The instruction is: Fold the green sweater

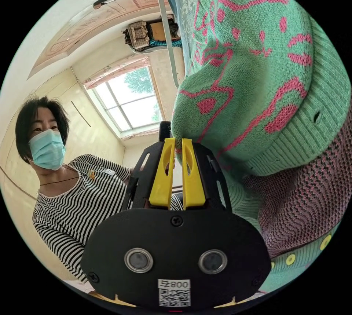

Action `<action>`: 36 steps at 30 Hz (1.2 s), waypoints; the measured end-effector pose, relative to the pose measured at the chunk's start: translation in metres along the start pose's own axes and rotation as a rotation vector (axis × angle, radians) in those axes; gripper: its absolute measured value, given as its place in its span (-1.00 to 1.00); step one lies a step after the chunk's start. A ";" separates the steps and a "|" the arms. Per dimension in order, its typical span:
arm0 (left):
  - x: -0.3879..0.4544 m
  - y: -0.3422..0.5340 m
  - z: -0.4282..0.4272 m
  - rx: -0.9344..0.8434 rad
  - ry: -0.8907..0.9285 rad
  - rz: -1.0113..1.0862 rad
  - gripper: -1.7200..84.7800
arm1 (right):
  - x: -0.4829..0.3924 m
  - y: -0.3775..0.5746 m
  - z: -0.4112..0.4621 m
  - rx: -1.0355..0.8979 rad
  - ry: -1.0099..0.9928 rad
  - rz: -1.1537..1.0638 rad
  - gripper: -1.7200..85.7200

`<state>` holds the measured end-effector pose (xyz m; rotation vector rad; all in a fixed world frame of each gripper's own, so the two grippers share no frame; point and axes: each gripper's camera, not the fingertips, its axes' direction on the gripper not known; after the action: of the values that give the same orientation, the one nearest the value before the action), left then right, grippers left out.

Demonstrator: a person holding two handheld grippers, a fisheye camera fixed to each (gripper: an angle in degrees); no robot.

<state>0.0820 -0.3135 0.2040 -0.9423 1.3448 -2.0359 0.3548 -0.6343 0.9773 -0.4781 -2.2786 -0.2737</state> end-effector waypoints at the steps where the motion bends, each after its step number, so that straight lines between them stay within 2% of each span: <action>1: 0.007 0.002 -0.001 -0.005 -0.004 0.003 -0.94 | -0.002 -0.001 0.006 0.000 0.009 0.002 -0.89; 6: 0.022 0.004 -0.024 0.021 -0.209 -0.043 -0.94 | -0.013 -0.014 0.093 -0.038 0.150 0.015 -0.88; 8: 0.016 -0.003 -0.036 0.035 -0.391 -0.104 -0.95 | -0.008 -0.017 0.122 -0.055 0.215 0.040 -0.88; 11: 0.003 -0.016 -0.036 0.071 -0.536 -0.221 -0.95 | -0.001 -0.010 0.148 -0.047 0.242 0.104 -0.89; 13: 0.006 -0.024 -0.029 0.087 -0.604 -0.221 -0.95 | -0.009 0.003 0.150 -0.021 0.302 0.100 -0.89; 15: 0.015 -0.034 -0.013 0.086 -0.588 -0.182 -0.94 | -0.018 0.029 0.143 0.022 0.386 0.123 -0.89; 19: 0.045 -0.065 0.064 -0.088 -0.482 -0.020 -0.91 | -0.038 0.079 0.118 0.164 0.520 0.187 -0.88; 23: 0.087 -0.106 0.173 -0.342 -0.456 0.221 -0.86 | -0.067 0.134 0.098 0.324 0.813 0.316 -0.84; 26: 0.114 -0.144 0.249 -0.415 -0.418 0.359 -0.82 | -0.075 0.160 0.103 0.374 0.981 0.414 -0.80; 28: 0.128 -0.171 0.294 -0.430 -0.407 0.415 -0.80 | -0.074 0.168 0.114 0.369 1.005 0.445 -0.79; 31: 0.149 -0.214 0.366 -0.451 -0.510 0.488 -0.78 | -0.077 0.169 0.140 0.348 1.048 0.445 -0.80; 36: 0.155 -0.263 0.445 -0.473 -0.665 0.447 -0.80 | -0.095 0.167 0.178 0.336 1.129 0.430 -0.81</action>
<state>0.3211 -0.5812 0.6068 -1.2327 1.4842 -0.9563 0.3683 -0.4467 0.7955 -0.4542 -1.0566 0.0693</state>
